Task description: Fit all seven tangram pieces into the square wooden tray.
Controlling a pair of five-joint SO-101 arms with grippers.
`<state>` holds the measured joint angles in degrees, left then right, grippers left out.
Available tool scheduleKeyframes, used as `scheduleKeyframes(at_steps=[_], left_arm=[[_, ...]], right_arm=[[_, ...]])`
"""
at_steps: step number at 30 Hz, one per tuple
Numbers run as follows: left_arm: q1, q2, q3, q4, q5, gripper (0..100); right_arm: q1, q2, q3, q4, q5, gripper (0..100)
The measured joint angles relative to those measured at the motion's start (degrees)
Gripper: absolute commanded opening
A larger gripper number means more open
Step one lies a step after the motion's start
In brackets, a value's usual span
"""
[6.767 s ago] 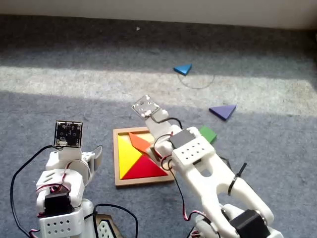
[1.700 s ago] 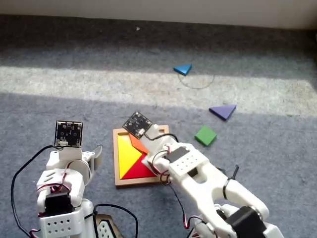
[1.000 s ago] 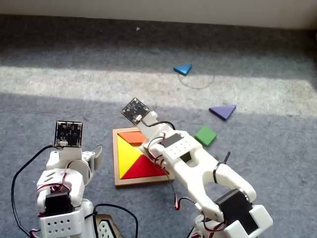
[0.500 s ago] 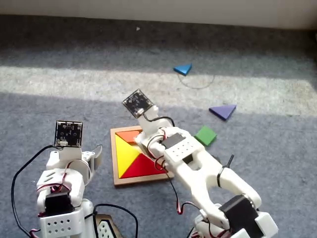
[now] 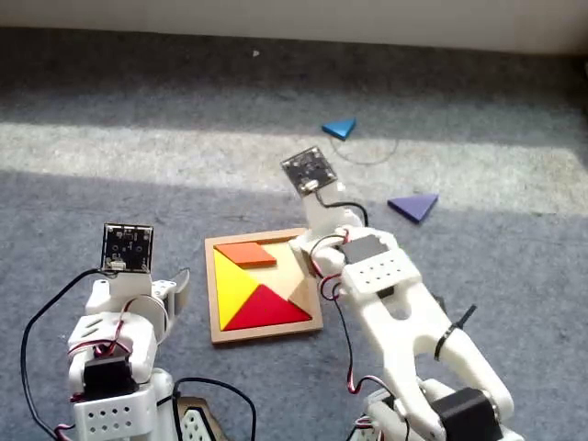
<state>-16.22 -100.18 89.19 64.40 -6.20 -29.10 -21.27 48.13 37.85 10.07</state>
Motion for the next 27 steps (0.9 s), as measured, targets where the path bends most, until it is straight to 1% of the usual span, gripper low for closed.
scheduleKeyframes(at_steps=[4, 5, 11, 13, 16, 21, 24, 27], left_arm=[[0.0, 0.0, 0.0, 0.0, 0.0, 29], [0.0, 0.0, 0.0, 0.0, 0.0, 29], [0.0, 0.0, 0.0, 0.0, 0.0, 29], [0.0, 0.0, 0.0, 0.0, 0.0, 29], [0.0, 0.0, 0.0, 0.0, 0.0, 29], [0.0, 0.0, 0.0, 0.0, 0.0, 29], [1.23, 0.0, 0.35, 0.0, 0.0, 29], [1.41, 0.0, 0.35, -0.18, 0.0, 29]], right_arm=[[4.31, -2.46, 0.0, 4.57, 0.0, 20.7], [5.63, -2.55, 0.0, 5.36, 0.0, 22.4], [13.27, -2.73, 0.0, 6.15, 0.0, 23.1], [14.77, -2.73, 0.0, 6.15, 0.44, 23.1], [15.03, -2.73, 0.0, 6.33, 4.13, 23.1], [15.74, -2.73, 0.0, 6.33, 5.98, 23.1], [16.35, -2.55, 0.0, 6.33, 8.09, 23.1], [16.79, 1.23, -0.53, 6.33, 9.41, 23.1]])
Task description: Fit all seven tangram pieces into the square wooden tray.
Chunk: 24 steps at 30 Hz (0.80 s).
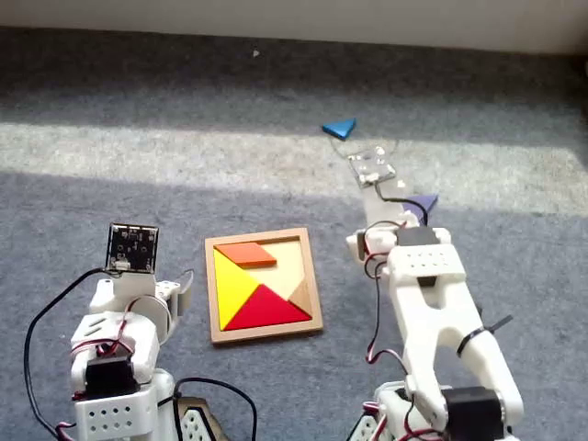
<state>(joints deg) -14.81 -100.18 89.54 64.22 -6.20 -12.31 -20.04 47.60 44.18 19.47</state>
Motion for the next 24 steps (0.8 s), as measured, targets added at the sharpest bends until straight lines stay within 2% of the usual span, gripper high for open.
scheduleKeyframes(at_steps=[13, 21, 24], left_arm=[[0.0, 0.0, 0.0, -0.18, 0.0, 29], [0.18, 0.0, 0.0, -0.18, 0.0, 29], [0.18, 0.0, 0.0, -0.18, 0.0, 29]], right_arm=[[1.76, 28.84, -22.95, 10.37, 0.97, 21.9], [2.2, 32.09, -27.96, 14.95, 0.97, 0.7], [2.2, 32.09, -27.96, 15.03, 0.97, 0.6]])
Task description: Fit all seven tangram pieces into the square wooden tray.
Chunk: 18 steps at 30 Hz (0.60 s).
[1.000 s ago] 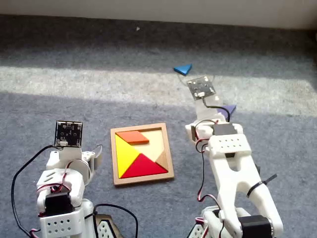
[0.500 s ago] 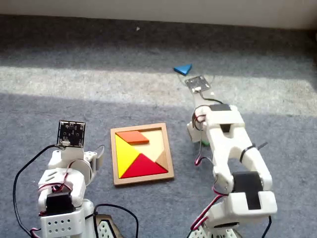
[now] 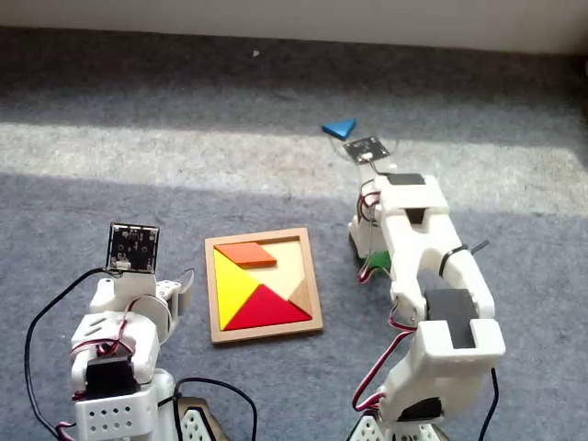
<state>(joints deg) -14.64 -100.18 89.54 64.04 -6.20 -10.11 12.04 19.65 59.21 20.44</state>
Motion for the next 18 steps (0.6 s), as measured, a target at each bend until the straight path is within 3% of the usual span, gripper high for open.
scheduleKeyframes(at_steps=[5, 11, 18], left_arm=[[0.09, 0.0, 0.0, 0.0, 0.0, 29], [0.09, 0.0, 0.0, 0.0, 0.0, 29], [0.09, 0.0, 0.0, 0.0, 0.0, 29]], right_arm=[[0.0, -1.49, 0.0, 2.37, 0.0, 0.6], [-1.14, -15.03, 2.73, 5.1, 0.0, 0.6], [-14.24, -31.3, 14.59, 4.13, 0.0, 0.9]])
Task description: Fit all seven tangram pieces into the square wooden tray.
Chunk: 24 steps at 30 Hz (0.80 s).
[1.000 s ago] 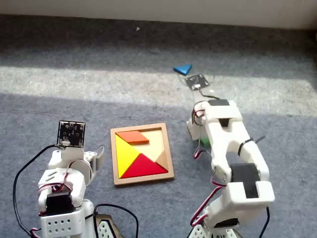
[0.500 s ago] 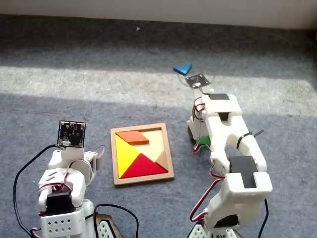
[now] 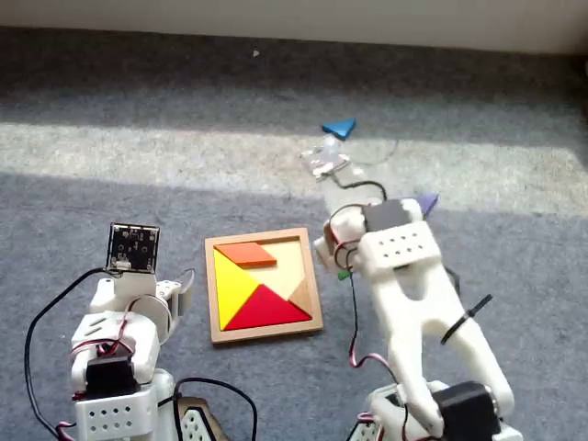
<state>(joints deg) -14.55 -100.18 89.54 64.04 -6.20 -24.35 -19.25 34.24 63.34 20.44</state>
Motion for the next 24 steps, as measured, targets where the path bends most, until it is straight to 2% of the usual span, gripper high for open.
scheduleKeyframes(at_steps=[4, 10, 17, 24], left_arm=[[0.0, 0.0, 0.0, 0.0, 0.0, 29], [0.0, 0.0, 0.0, 0.0, 0.0, 29], [0.0, 0.0, 0.0, 0.0, -1.32, 29], [0.0, 0.0, 0.0, 0.0, -1.93, 29]], right_arm=[[-6.77, -1.93, 6.33, -7.21, -2.55, 0.9], [-11.69, 0.7, 11.08, -15.38, -2.81, 0.9], [-15.65, 7.21, 10.9, -18.29, -3.08, 0.9], [-16.26, 10.73, 9.85, -23.3, -3.25, 0.9]])
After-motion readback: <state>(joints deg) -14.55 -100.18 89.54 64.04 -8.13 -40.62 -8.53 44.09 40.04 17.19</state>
